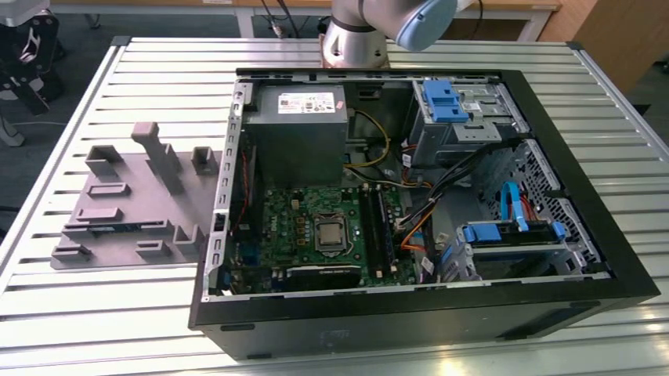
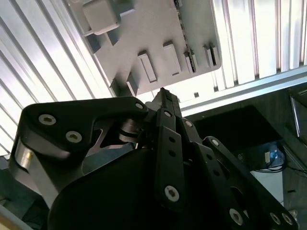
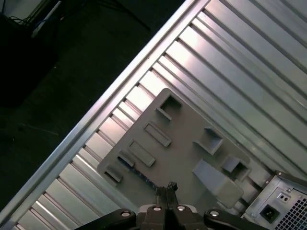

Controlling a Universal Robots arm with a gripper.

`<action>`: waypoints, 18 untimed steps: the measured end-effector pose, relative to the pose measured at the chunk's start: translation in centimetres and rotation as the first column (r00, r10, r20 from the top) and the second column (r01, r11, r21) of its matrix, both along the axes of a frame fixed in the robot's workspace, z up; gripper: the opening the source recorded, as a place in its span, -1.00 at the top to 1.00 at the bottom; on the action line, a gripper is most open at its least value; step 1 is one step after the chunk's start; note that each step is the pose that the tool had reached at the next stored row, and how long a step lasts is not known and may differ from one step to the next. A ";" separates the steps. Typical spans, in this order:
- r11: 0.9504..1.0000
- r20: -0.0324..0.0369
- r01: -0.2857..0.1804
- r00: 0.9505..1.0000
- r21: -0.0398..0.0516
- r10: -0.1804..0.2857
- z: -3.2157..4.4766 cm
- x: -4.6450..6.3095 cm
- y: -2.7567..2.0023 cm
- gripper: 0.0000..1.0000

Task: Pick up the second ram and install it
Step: 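Pick up the second ram and move it above second insertion slot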

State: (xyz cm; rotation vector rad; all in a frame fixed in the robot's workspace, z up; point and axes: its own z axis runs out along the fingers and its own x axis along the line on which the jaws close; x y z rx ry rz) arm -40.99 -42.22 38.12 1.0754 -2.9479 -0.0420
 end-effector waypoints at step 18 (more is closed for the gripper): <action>0.985 0.000 -0.170 0.985 0.000 0.170 0.00 0.0 0.00 0.79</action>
